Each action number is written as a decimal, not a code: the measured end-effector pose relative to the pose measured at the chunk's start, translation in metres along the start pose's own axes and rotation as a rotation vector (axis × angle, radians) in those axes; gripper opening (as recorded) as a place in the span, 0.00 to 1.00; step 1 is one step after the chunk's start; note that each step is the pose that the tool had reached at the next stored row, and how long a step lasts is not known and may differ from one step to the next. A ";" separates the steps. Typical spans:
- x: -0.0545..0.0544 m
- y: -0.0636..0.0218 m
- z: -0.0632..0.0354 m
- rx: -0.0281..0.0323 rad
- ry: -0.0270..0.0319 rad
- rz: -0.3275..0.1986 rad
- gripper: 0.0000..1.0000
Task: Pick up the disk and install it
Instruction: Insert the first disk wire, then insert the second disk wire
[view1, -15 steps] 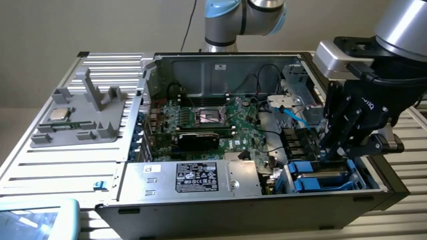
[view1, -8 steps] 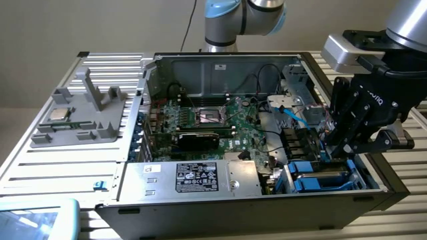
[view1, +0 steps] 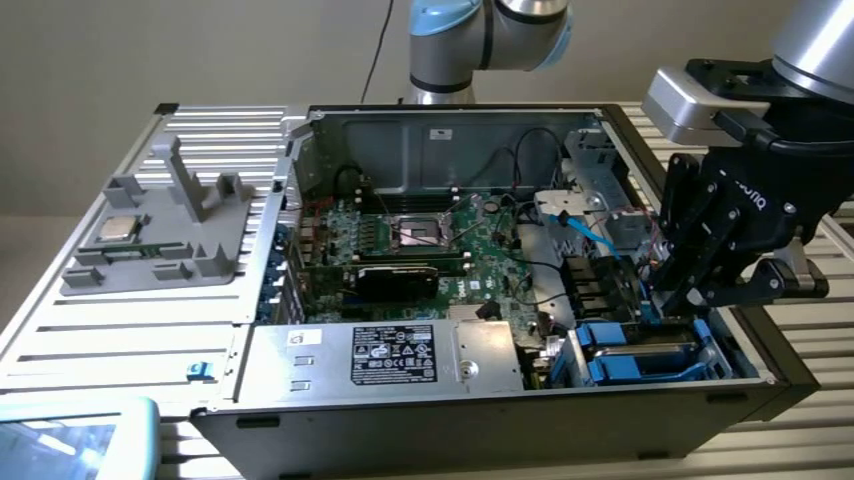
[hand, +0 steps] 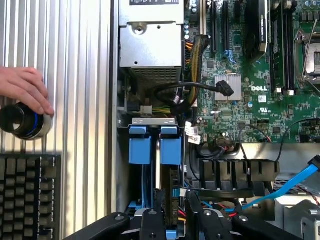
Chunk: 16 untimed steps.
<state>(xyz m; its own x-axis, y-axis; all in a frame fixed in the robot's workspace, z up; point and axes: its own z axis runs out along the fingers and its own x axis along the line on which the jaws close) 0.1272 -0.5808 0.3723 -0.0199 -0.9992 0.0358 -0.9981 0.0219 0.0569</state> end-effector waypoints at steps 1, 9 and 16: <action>0.000 0.0000 -0.0001 0.0000 0.0000 0.001 0.30; 0.000 0.0000 -0.0005 -0.0002 -0.0001 0.005 0.30; 0.000 0.0000 -0.0006 -0.0003 -0.0003 0.009 0.15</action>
<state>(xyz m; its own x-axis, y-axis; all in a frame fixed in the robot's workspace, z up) 0.1272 -0.5807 0.3728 -0.0287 -0.9989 0.0359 -0.9979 0.0307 0.0569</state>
